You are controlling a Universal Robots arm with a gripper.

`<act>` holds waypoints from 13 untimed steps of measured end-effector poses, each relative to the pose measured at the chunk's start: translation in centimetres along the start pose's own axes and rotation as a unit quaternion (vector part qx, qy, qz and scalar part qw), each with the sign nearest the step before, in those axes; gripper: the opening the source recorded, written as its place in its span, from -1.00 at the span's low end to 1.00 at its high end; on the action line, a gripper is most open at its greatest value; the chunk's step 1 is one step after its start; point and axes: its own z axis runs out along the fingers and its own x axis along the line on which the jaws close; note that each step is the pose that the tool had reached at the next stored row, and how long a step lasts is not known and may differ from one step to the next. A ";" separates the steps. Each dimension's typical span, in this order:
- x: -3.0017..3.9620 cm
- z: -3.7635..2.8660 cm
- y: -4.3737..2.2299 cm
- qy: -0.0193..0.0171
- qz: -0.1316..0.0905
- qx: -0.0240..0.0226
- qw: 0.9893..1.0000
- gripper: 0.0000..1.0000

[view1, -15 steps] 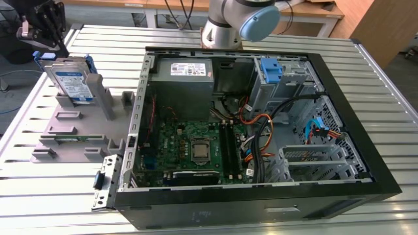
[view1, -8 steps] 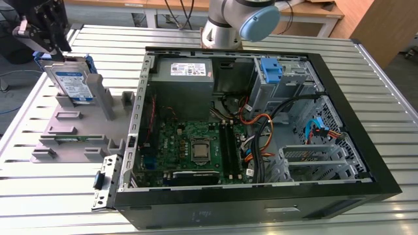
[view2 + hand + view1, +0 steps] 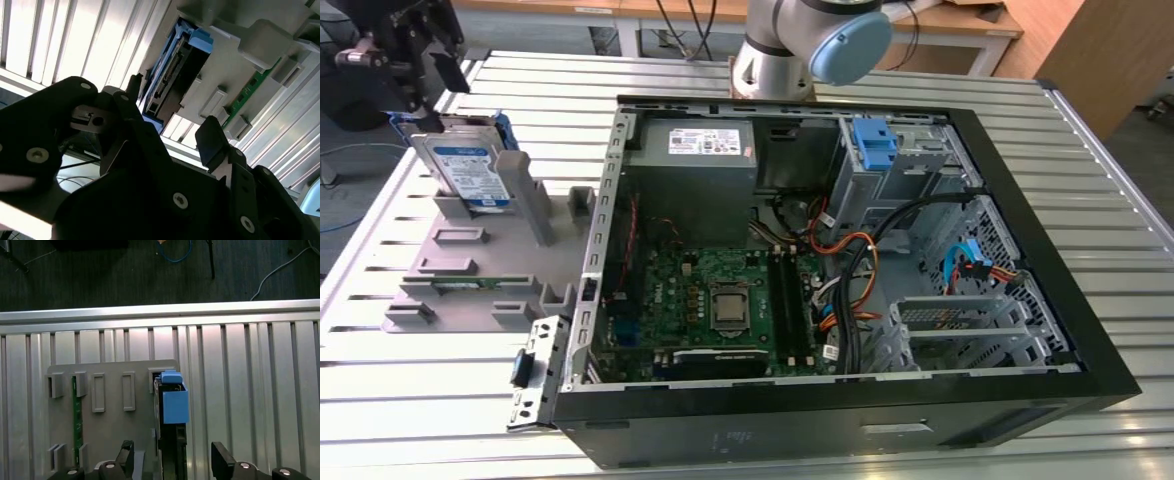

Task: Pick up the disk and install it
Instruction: 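Pick up the disk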

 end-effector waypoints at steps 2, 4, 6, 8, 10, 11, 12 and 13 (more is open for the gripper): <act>0.00 0.01 0.00 0.000 0.000 0.000 1.000 0.52; 0.01 0.30 0.00 0.000 0.000 0.000 1.000 0.52; 0.02 0.65 -0.01 0.000 0.000 0.000 1.000 0.52; 0.03 1.01 -0.02 0.000 0.000 0.000 1.000 0.52; 0.05 1.36 -0.02 0.000 0.000 0.000 1.000 0.52; 0.05 1.55 -0.03 0.000 0.000 0.000 1.000 0.52; 0.06 1.75 -0.03 0.000 0.000 0.000 1.000 0.52; 0.06 1.93 -0.04 0.000 0.000 0.000 1.000 0.52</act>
